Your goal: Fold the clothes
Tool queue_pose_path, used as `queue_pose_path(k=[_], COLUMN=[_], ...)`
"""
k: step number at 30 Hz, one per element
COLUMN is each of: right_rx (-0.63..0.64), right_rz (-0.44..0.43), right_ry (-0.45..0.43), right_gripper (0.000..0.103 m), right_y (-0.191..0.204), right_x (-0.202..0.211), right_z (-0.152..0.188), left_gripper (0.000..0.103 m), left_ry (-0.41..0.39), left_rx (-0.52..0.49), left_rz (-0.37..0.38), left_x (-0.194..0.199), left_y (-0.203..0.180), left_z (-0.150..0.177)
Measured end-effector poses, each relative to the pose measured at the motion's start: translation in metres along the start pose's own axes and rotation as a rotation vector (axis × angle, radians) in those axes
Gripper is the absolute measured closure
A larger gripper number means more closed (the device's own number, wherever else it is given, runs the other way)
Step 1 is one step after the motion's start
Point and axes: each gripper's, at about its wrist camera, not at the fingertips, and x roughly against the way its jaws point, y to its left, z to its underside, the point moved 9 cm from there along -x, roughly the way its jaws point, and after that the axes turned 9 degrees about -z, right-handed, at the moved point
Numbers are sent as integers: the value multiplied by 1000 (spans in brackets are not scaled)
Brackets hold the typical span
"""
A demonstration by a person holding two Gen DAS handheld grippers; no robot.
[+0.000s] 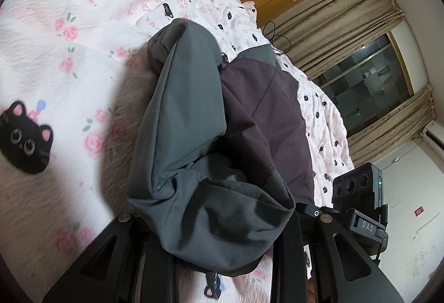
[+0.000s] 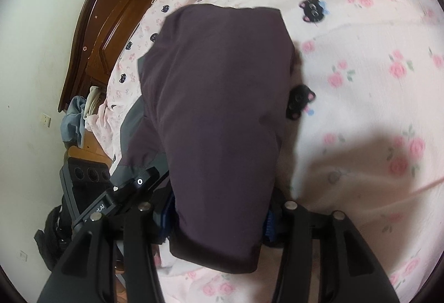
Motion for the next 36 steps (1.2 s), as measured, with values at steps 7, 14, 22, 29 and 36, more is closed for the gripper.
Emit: queue_pose_path(k=[7, 14, 22, 29, 36], right_rx=[32, 110, 185, 242, 261], right_rz=[36, 137, 130, 148, 207], right_ry=[9, -51, -235, -207, -159], right_gripper=[40, 36, 36, 36, 36], right_y=[-2, 8, 41, 70, 77], right_x=[14, 48, 90, 60, 22], right_z=[11, -3, -41, -63, -77], left_gripper=[63, 62, 62, 58, 57], left_ry=[-48, -136, -312, -393, -204], left_rx=[-5, 54, 3, -60, -87], left_rz=[-41, -59, -119, -85, -112], left_x=[26, 60, 110, 133, 68], left_y=[1, 9, -18, -50, -46], left_z=[13, 2, -25, -46, -36])
